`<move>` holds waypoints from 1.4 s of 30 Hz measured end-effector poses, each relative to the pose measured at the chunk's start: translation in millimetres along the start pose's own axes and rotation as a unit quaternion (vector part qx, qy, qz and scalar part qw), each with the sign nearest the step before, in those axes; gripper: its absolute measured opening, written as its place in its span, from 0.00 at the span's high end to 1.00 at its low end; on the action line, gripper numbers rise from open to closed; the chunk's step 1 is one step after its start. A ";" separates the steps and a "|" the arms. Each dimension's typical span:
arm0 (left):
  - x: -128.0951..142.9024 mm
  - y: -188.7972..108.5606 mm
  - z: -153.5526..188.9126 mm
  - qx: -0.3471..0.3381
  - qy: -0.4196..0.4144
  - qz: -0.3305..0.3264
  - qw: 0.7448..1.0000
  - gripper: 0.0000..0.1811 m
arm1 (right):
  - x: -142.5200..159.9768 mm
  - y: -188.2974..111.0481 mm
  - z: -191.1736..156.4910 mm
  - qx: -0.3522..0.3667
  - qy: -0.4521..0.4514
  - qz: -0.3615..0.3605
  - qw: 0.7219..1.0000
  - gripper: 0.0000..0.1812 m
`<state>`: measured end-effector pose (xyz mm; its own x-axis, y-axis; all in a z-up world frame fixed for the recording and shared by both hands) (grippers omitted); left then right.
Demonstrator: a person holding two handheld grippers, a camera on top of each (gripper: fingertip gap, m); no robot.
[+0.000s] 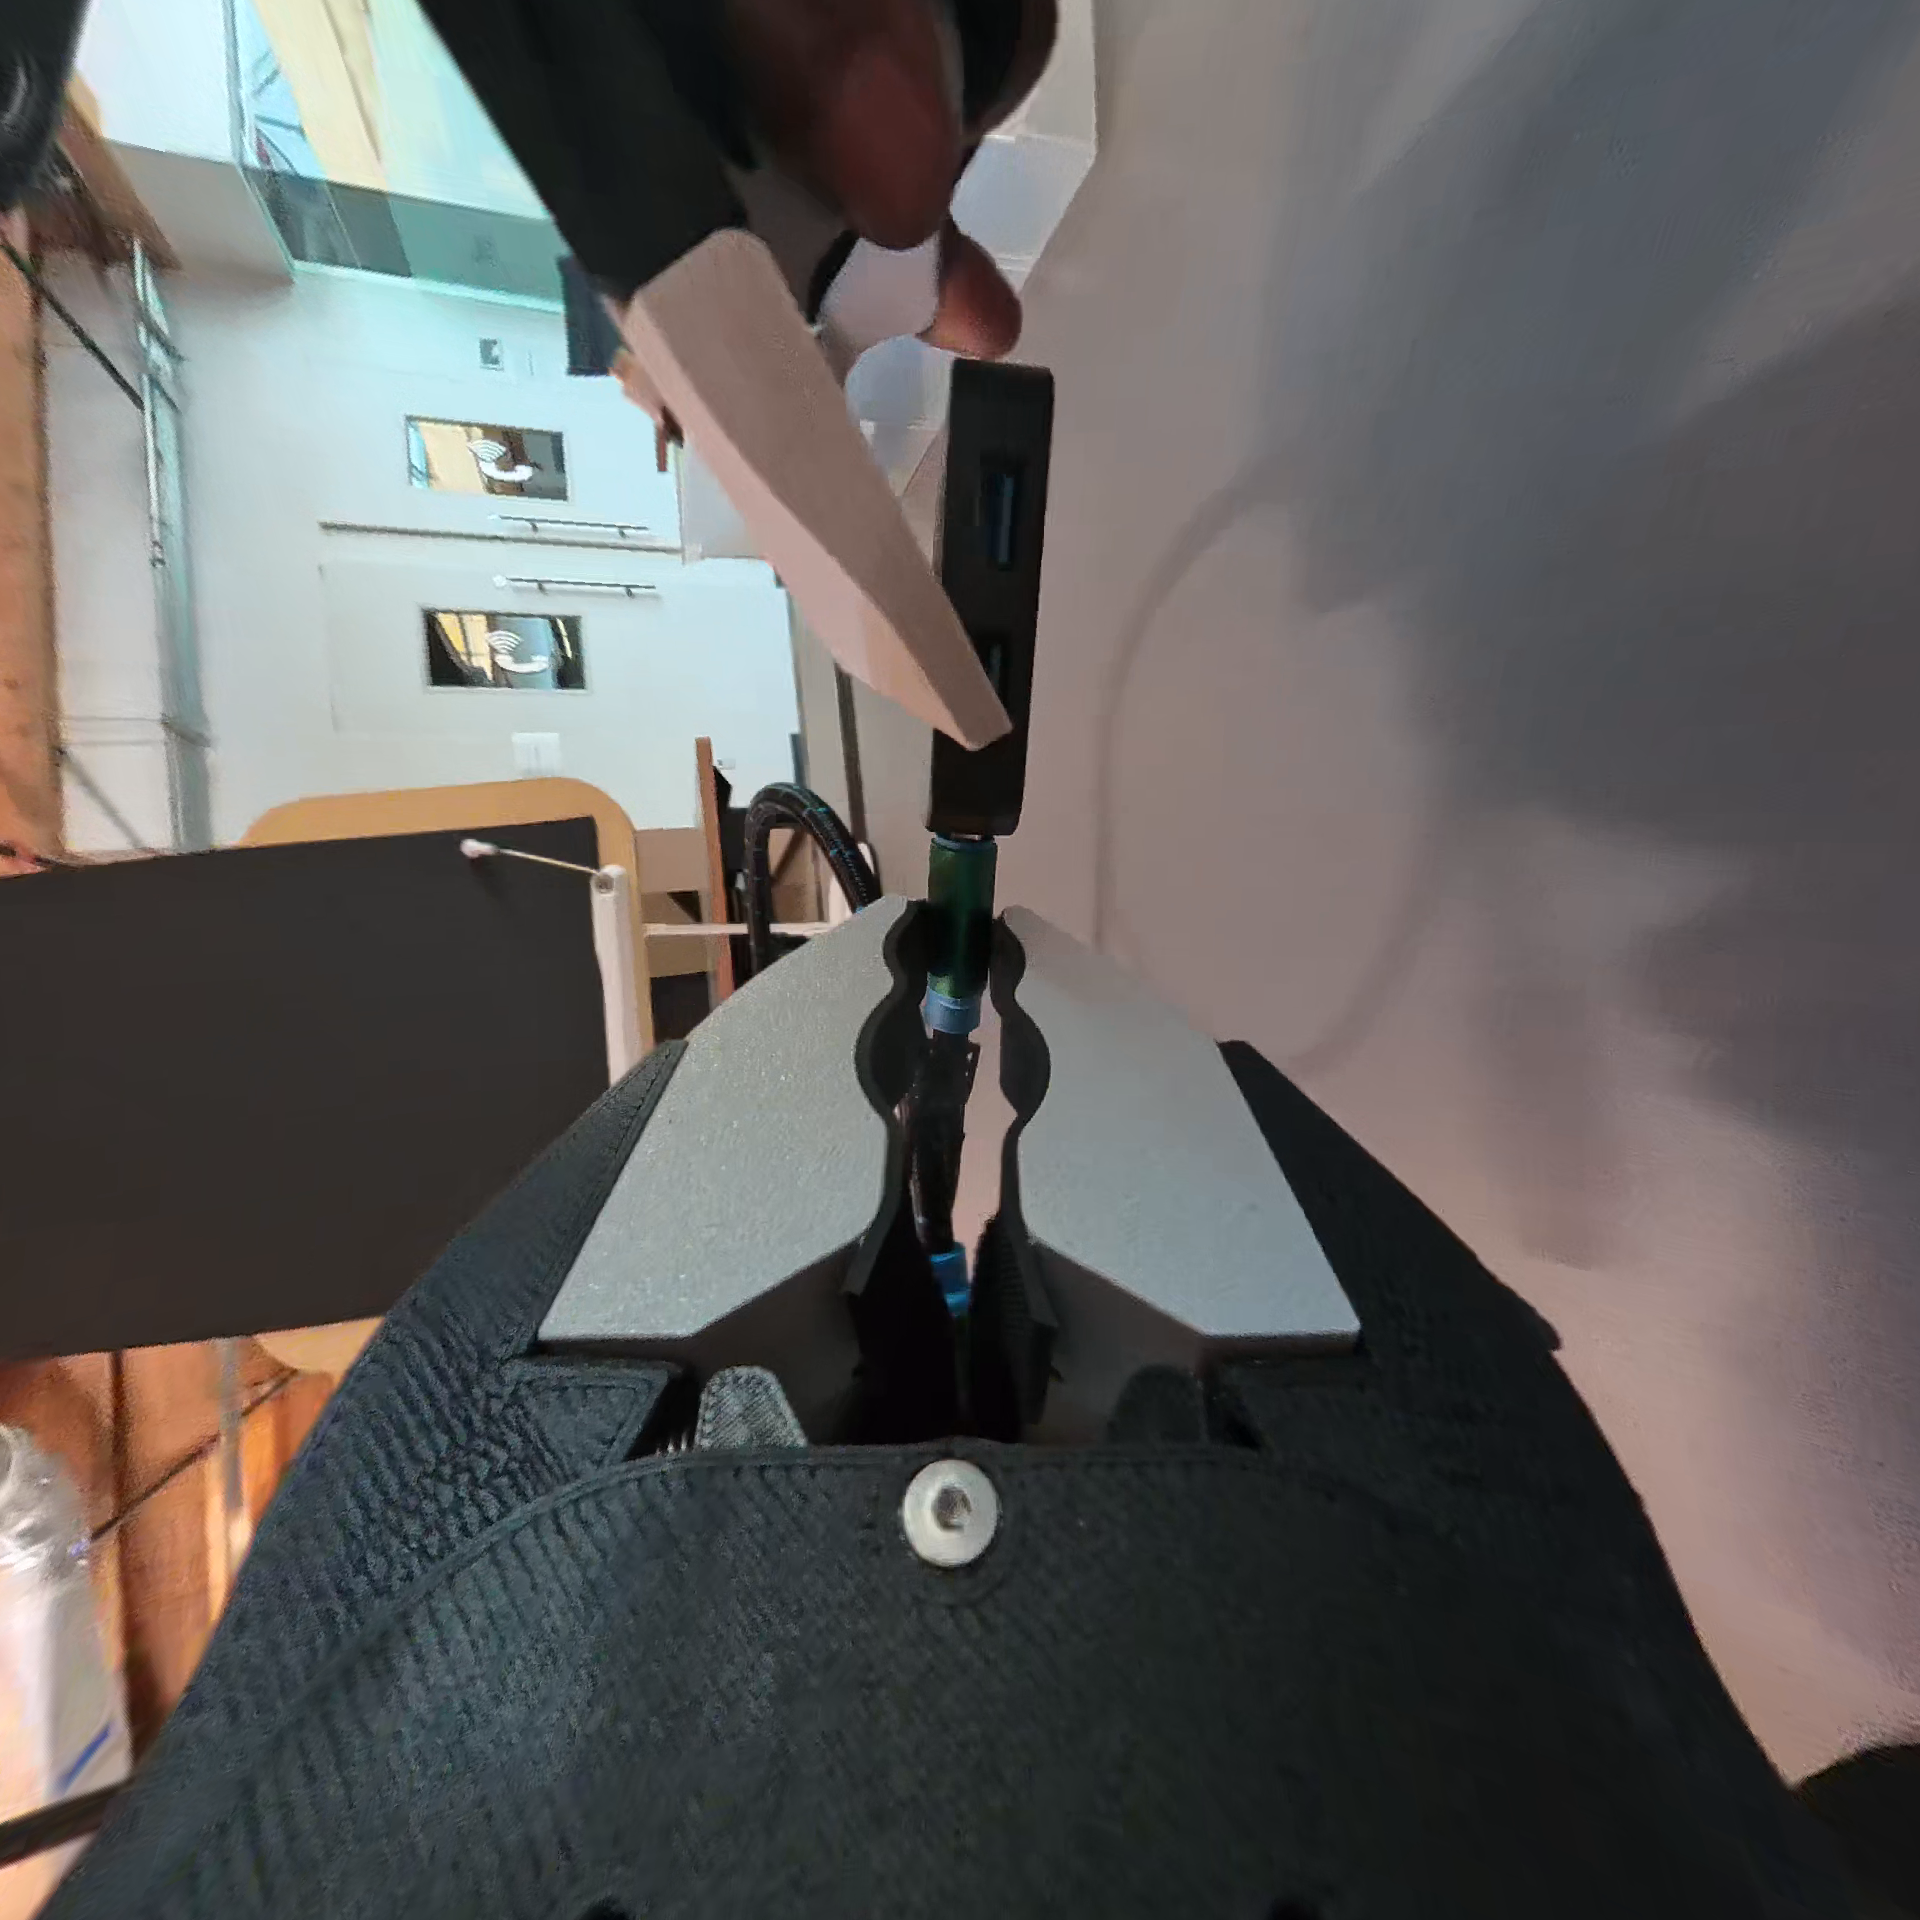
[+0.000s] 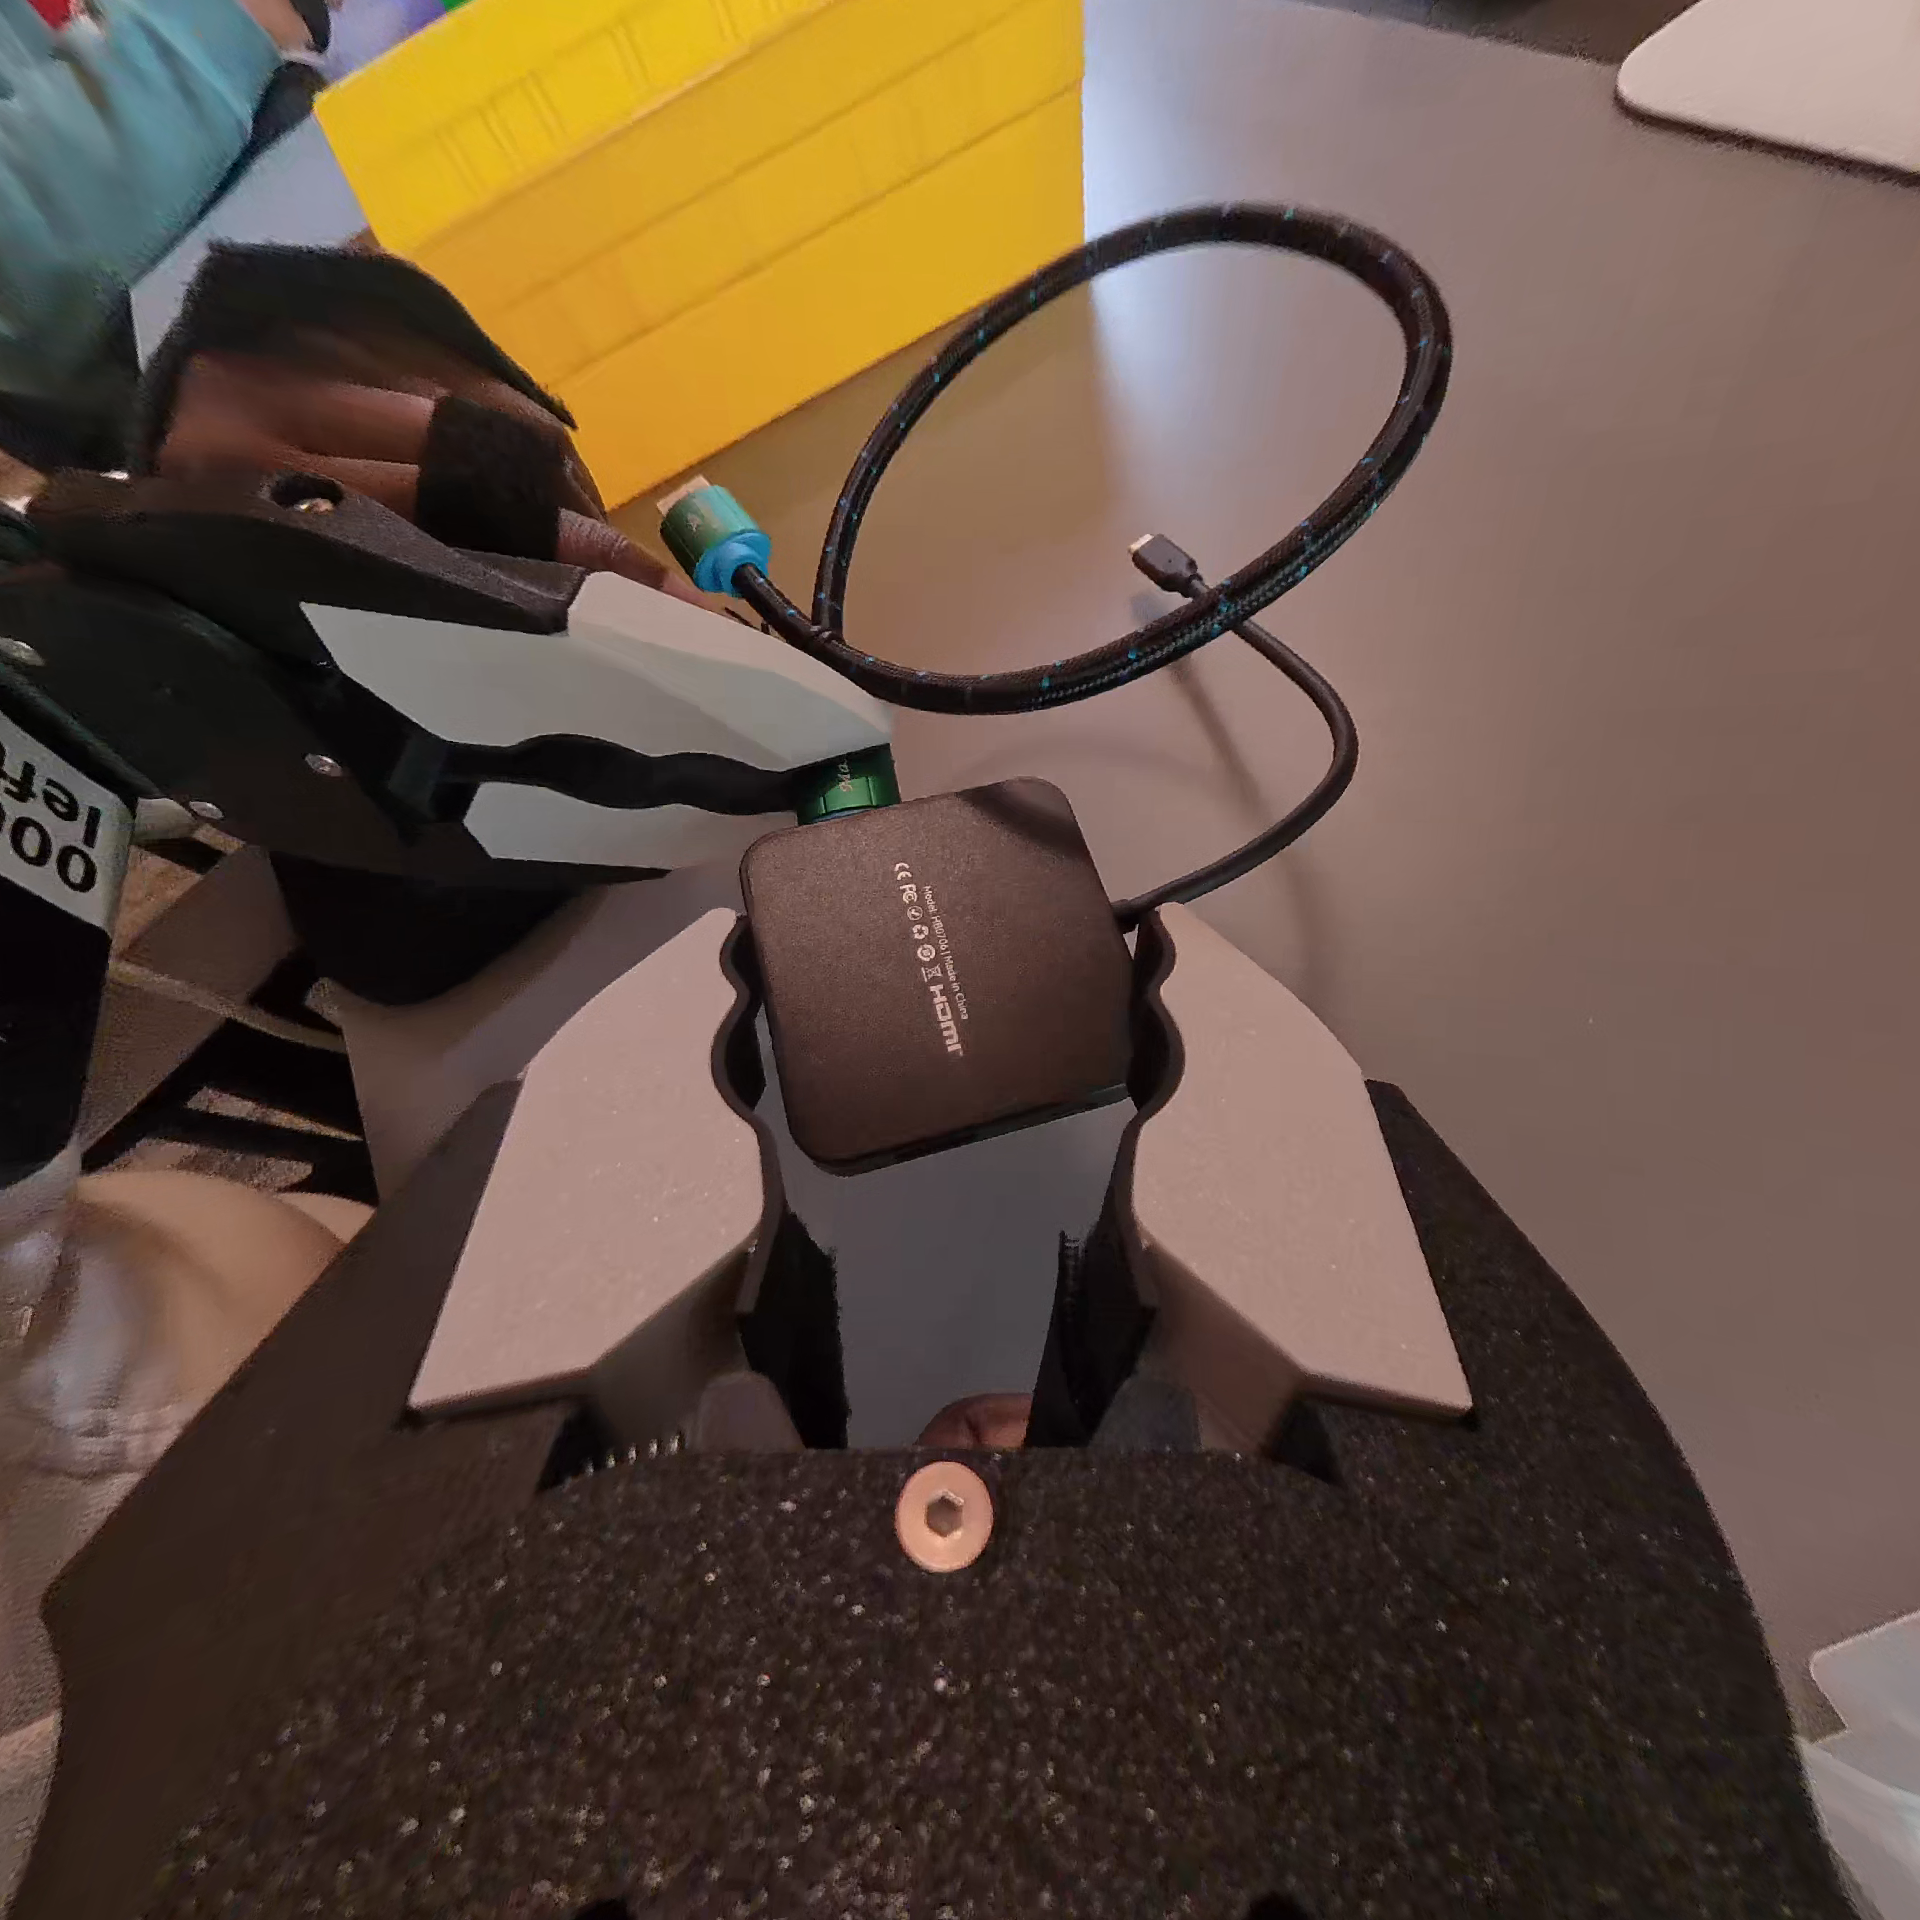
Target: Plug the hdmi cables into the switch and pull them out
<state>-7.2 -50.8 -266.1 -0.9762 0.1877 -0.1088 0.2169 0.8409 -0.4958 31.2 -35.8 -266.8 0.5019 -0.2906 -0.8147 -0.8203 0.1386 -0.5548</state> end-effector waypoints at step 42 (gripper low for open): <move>66.3 -7.2 -41.5 -0.031 -0.551 0.286 0.784 0.57 | -13.5 24.3 70.1 0.144 -0.099 -0.113 0.978 0.59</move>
<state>-73.5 -23.3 -234.0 -0.1215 0.0192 -0.9924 0.5862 0.8082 -0.0561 23.7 37.9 -281.2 0.7286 -0.1589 -0.6662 -0.5853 0.3609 -0.7261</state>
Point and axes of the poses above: each gripper's, where its closed fingertips meet, y out along the fingers, x out of its underside, z = x × y across the jaws, the point moved 1 cm from there along -y, back along the fingers, and after that the axes turned 11 degrees about x, right-handed, at the moved point
